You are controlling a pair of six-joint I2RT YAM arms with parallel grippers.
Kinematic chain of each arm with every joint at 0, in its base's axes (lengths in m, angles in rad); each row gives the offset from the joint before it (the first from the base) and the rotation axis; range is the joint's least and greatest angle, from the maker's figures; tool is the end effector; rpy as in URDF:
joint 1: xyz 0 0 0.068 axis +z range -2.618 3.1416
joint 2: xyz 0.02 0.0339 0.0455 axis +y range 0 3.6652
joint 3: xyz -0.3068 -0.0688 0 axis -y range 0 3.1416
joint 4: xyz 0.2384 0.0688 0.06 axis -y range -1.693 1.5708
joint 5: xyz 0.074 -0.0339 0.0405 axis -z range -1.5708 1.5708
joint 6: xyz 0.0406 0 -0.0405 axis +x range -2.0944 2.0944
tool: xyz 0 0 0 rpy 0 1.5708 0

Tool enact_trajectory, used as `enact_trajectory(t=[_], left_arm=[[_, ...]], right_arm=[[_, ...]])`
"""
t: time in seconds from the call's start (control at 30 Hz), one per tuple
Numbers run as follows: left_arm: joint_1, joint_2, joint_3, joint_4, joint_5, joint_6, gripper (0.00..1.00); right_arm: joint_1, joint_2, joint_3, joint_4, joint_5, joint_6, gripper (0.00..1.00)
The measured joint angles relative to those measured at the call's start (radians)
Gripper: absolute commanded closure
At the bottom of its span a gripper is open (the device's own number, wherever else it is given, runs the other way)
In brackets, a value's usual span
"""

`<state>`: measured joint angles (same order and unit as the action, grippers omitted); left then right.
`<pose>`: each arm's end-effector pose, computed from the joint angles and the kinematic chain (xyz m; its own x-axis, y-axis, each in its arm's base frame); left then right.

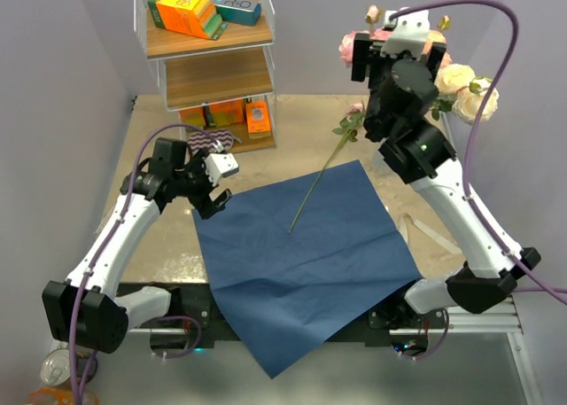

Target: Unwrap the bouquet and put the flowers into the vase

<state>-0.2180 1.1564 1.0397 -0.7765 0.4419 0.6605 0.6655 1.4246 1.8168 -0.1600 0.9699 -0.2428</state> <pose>0.2009 -0.0623 0.3399 -0.3201 0.6389 -0.6995 0.8278 0.5478 0.1215 0.2307 0.1385 0.5859 0.1078 -0.0882 -0.9903 0.3175 0.9469 -0.0497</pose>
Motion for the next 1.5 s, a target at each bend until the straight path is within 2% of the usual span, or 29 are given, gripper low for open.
enact_trajectory(t=[0.07, 0.17, 0.33, 0.43, 0.53, 0.63, 0.7, 0.8, 0.87, 0.93, 1.1, 1.3, 1.5], left_arm=[[0.0, 0.0, 0.004, 0.001, -0.003, -0.005, 0.0], [0.0, 0.0, 0.004, 0.004, -0.005, -0.014, 0.0], [0.0, 0.0, 0.005, 0.005, -0.009, -0.014, 0.0], [0.0, -0.001, 0.01, 0.003, -0.01, -0.013, 0.01], [0.0, -0.019, 0.011, 0.013, -0.01, -0.019, 0.01], [0.001, -0.068, 0.011, 0.053, -0.014, -0.047, 0.01], [0.002, -0.104, 0.011, 0.083, -0.019, -0.07, 0.01], [0.005, -0.144, 0.012, 0.114, -0.015, -0.094, 0.0], [0.01, -0.151, 0.017, 0.114, 0.002, -0.1, 0.0], [0.013, -0.15, 0.018, 0.111, 0.023, -0.1, 0.01], [0.014, -0.146, 0.02, 0.084, 0.052, -0.087, 0.01], [0.015, -0.141, 0.022, 0.047, 0.092, -0.061, 0.0], [0.015, -0.141, 0.022, 0.04, 0.093, -0.031, 0.0]], right_arm=[[0.022, -0.019, 0.026, -0.007, -0.021, -0.003, 0.01], [0.126, -0.055, 0.027, 0.033, -0.018, -0.08, 0.01], [0.33, -0.029, 0.028, 0.235, 0.022, -0.308, 0.01], [0.407, 0.076, 0.076, 0.401, 0.112, -0.498, 0.01], [0.459, 0.286, 0.294, 0.512, 0.224, -0.665, 0.01], [0.489, 0.455, 0.423, 0.51, 0.285, -0.702, 0.01], [0.495, 0.497, 0.431, 0.349, 0.281, -0.576, 0.01], [0.474, 0.518, 0.395, 0.034, 0.211, -0.27, 0.01], [0.43, 0.491, 0.29, -0.106, 0.134, -0.059, 0.01], [0.371, 0.444, 0.112, -0.221, 0.068, 0.14, 0.02], [0.19, 0.475, -0.117, -0.381, -0.027, 0.458, 0.14], [0.092, 0.602, -0.188, -0.456, -0.083, 0.673, 0.18], [0.045, 0.692, -0.188, -0.466, -0.107, 0.827, 0.29]])
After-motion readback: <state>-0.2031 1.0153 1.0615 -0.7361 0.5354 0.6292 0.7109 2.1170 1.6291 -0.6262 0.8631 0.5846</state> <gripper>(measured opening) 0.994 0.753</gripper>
